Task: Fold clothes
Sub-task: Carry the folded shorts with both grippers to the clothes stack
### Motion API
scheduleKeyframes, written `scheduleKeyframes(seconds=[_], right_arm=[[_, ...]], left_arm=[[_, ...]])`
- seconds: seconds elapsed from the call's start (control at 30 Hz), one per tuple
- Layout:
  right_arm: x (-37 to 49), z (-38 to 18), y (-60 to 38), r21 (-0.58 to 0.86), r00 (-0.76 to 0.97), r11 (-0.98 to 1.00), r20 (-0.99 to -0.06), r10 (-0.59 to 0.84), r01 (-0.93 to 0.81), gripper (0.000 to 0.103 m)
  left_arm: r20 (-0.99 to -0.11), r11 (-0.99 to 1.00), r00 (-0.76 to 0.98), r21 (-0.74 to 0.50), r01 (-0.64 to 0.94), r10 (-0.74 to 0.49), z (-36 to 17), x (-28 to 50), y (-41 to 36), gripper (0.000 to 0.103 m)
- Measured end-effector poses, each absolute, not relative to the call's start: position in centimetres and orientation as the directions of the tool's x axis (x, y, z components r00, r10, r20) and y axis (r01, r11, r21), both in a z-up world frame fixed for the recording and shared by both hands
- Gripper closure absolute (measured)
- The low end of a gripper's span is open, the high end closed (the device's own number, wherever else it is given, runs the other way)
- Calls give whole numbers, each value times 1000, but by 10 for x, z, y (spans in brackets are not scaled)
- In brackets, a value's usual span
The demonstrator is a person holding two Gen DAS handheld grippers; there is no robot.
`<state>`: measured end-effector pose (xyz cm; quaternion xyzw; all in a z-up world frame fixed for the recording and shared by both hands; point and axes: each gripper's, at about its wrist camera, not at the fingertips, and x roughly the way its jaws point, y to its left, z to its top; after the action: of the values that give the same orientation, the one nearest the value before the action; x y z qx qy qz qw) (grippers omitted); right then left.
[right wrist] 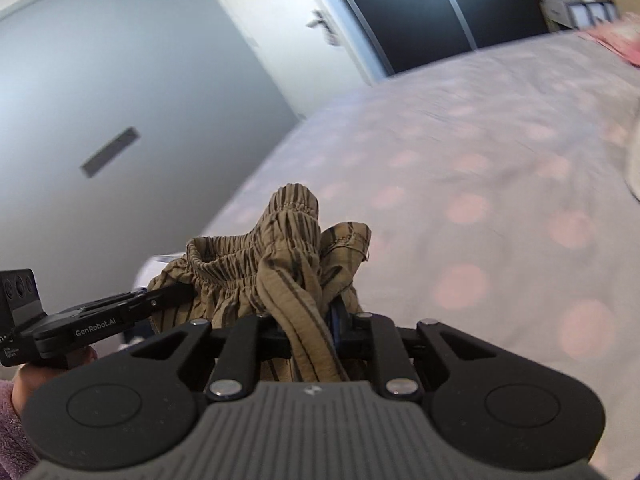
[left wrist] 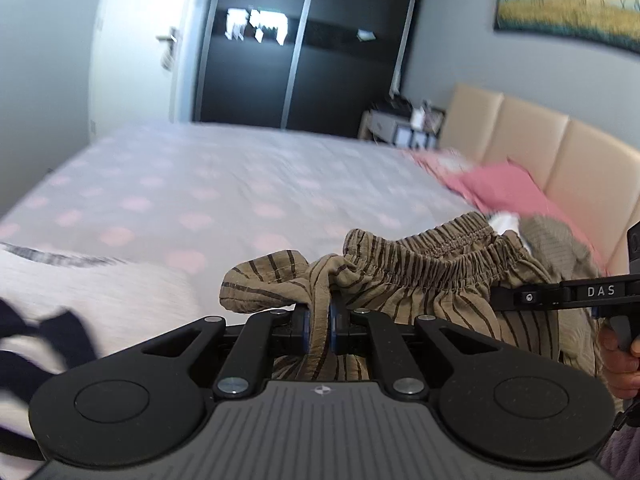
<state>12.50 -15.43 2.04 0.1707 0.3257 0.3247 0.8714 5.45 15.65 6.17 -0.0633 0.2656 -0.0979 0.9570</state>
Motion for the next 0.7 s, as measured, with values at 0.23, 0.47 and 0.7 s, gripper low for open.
scheduleKeyframes(seconds=[0.23, 0.47, 0.7], right_arm=[[124, 76, -80, 509, 482, 626, -399, 780, -591, 85], [141, 140, 1, 406, 435, 558, -359, 826, -724, 85], [159, 180, 66, 381, 422, 479, -226, 878, -791, 85]], left_arm=[[-444, 983, 887, -174, 52, -125, 105, 19, 225, 96], [-367, 993, 930, -112, -32, -11, 162, 20, 284, 96], [-246, 995, 965, -21, -97, 89, 222, 29, 319, 96]])
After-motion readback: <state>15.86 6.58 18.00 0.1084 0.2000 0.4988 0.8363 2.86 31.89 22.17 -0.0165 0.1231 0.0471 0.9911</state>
